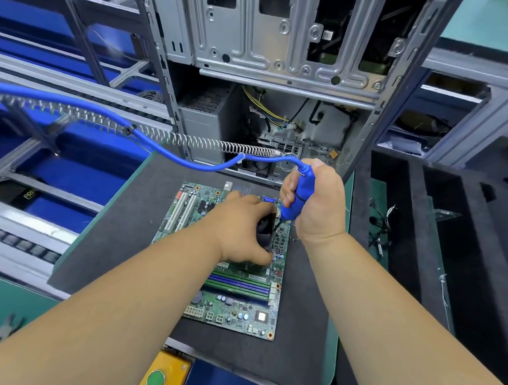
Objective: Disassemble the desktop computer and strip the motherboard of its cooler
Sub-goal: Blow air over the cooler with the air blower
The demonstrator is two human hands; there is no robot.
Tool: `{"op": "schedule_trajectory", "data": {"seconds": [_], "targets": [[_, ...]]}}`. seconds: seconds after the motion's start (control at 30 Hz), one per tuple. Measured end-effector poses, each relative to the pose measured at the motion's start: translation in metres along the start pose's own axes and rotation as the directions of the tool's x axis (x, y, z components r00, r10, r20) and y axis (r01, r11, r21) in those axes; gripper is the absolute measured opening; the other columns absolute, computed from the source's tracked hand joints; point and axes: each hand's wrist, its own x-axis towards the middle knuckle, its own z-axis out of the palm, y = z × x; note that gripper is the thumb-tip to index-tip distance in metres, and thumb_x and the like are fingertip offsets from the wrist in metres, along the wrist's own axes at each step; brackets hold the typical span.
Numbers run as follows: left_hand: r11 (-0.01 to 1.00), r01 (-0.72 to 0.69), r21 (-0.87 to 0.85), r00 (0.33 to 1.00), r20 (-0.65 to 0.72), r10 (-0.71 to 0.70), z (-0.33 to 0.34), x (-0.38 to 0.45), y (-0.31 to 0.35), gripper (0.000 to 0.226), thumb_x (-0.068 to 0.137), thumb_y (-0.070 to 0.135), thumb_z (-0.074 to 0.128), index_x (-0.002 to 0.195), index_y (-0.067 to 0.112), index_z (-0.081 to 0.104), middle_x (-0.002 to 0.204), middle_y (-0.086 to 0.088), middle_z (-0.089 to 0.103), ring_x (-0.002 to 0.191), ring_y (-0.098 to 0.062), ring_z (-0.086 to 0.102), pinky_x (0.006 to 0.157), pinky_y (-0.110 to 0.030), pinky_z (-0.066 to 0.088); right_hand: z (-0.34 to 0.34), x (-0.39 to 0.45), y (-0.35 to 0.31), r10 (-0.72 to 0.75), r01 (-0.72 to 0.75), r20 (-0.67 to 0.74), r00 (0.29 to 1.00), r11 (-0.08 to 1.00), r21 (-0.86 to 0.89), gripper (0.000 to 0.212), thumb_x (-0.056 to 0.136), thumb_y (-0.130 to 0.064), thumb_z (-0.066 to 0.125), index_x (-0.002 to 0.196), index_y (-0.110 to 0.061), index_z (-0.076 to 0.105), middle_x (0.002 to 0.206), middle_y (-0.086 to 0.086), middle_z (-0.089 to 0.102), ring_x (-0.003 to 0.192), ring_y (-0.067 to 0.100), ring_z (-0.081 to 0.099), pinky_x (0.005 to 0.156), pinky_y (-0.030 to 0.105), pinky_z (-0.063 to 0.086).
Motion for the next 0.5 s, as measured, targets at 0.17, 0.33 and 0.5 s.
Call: {"op": "schedule_trajectory", "data": {"seconds": [0.17,0.33,0.5], "targets": [[1.000,0.002,-0.030,1.000,-0.025,-0.002,0.0022,-0.0045,-0.0017,0.081,0.053,0.063,0.072,0.125,0.032,0.048,0.086,0.015,0.037,0.090,-0.020,0.034,0.086,-0.040,0.046,0.0011,0.0002,0.0003,0.041,-0.041,0.034,0.999,0.999,-0.025,0.047,0.077,-0.053,0.049,0.049,-0.015,0.051,0.046,0.002,0.047,0.043,0.018,0.041,0.047,0.027,0.035],[0.999,-0.013,-0.034,0.999,-0.041,0.011,0.0017,-0.0086,-0.0019,0.085,0.053,0.063,0.072,0.129,0.034,0.047,0.093,0.013,0.042,0.092,-0.020,0.035,0.086,-0.040,0.047,-0.0008,0.0014,0.0000,0.056,-0.054,0.052,0.997,0.998,-0.040,0.049,0.077,-0.056,0.048,0.049,-0.015,0.053,0.045,0.004,0.047,0.044,0.020,0.041,0.048,0.029,0.035],[1.000,0.005,-0.019,1.000,-0.024,-0.006,0.0037,-0.0078,0.0018,0.073,0.053,0.062,0.071,0.117,0.033,0.049,0.092,0.011,0.045,0.090,-0.021,0.035,0.085,-0.039,0.047,-0.0018,-0.0011,0.0003,0.036,-0.036,0.037,0.999,0.999,-0.017,0.037,0.070,-0.042,0.049,0.052,-0.011,0.044,0.044,0.003,0.043,0.040,0.020,0.036,0.047,0.027,0.030]]}}
